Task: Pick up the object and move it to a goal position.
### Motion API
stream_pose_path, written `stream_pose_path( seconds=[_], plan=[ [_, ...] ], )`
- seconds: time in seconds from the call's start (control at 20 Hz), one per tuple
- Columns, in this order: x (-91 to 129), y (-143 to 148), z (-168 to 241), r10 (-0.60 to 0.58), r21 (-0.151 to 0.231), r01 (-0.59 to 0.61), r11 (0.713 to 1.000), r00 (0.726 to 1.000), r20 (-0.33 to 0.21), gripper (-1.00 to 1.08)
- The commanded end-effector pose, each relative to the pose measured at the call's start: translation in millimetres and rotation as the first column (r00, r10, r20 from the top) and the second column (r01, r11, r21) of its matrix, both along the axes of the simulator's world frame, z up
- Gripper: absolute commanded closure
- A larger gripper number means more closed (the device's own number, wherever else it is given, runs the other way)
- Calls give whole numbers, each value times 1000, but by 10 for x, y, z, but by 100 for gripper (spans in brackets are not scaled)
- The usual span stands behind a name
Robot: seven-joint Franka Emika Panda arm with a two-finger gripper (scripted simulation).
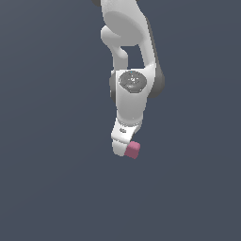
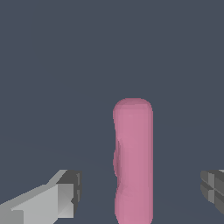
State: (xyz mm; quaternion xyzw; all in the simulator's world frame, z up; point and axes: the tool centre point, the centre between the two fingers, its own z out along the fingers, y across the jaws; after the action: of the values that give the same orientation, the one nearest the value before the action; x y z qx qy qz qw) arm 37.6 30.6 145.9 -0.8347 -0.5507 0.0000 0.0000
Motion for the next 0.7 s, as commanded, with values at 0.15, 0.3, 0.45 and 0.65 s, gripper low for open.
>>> stream_pose_path(
  seconds=[0.15,0.3,0.45,0.65],
  plan=[
    [0,0,-16,3,0,-3,1000,1000,0,-92],
    [-2,1,-96,4,0,-4,1000,1000,0,-92],
    [-7,2,-246,6,0,-6,1000,1000,0,-92],
    [-13,3,-432,8,0,-8,1000,1000,0,-92]
  ],
)
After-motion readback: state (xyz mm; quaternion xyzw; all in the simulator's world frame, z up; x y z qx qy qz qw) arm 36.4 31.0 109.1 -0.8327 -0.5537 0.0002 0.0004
